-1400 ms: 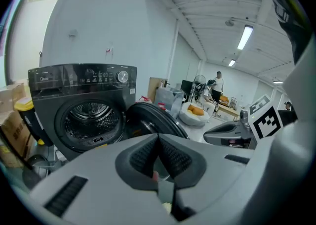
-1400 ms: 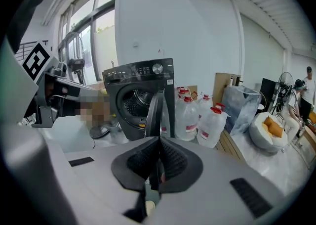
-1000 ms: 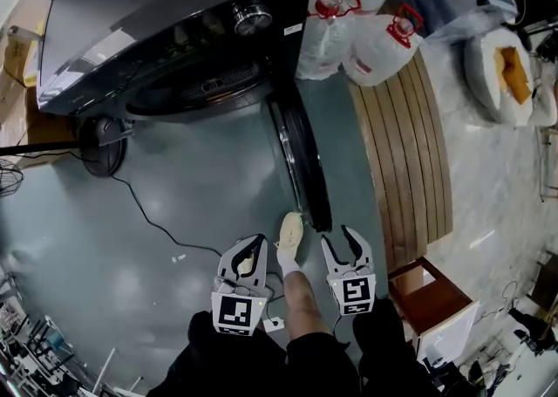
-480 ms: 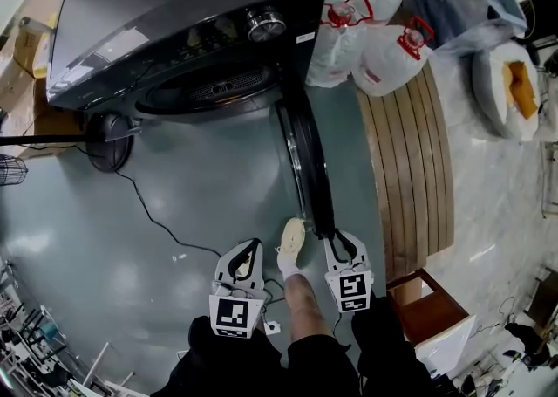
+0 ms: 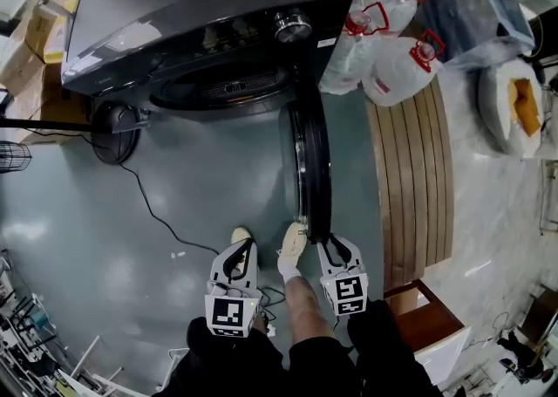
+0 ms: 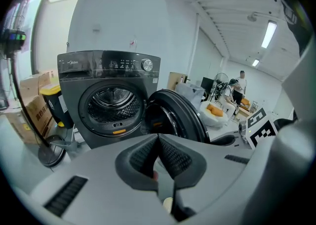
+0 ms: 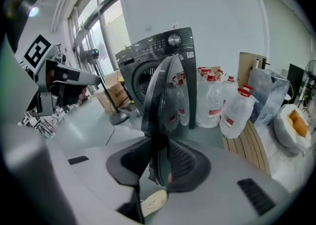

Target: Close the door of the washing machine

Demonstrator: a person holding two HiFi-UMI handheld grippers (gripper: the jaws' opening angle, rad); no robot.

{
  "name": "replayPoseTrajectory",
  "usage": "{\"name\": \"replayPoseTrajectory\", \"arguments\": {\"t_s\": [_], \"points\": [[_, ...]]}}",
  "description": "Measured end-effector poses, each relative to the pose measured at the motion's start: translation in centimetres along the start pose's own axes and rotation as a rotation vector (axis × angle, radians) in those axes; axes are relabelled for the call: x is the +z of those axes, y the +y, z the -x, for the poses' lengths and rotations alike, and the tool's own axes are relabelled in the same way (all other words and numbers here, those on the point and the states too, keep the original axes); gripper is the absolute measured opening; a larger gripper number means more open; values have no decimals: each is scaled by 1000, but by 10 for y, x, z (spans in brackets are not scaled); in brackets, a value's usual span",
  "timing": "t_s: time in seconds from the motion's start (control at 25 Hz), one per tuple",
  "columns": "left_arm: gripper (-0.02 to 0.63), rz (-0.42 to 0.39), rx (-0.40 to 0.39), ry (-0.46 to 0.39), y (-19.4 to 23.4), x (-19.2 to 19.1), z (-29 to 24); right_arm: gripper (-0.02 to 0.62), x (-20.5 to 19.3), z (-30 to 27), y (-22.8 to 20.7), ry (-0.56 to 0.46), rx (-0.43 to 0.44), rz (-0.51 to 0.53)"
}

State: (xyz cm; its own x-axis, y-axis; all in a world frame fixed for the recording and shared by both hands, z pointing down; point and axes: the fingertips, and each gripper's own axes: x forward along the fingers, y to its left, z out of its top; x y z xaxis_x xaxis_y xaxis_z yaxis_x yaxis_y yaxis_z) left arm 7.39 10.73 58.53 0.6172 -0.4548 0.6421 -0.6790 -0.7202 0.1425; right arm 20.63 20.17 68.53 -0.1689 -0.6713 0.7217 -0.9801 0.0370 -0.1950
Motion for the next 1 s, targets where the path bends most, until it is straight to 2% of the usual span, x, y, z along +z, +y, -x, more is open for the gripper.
{"name": "replayPoseTrajectory", "arguments": {"t_s": [0.48, 1.0], "points": [[23, 51, 71, -37, 59, -13, 27, 135, 11, -27, 60, 12, 50, 24], [23, 76, 94, -43, 144, -26, 49, 144, 40, -76, 139, 13, 66, -33]]}}
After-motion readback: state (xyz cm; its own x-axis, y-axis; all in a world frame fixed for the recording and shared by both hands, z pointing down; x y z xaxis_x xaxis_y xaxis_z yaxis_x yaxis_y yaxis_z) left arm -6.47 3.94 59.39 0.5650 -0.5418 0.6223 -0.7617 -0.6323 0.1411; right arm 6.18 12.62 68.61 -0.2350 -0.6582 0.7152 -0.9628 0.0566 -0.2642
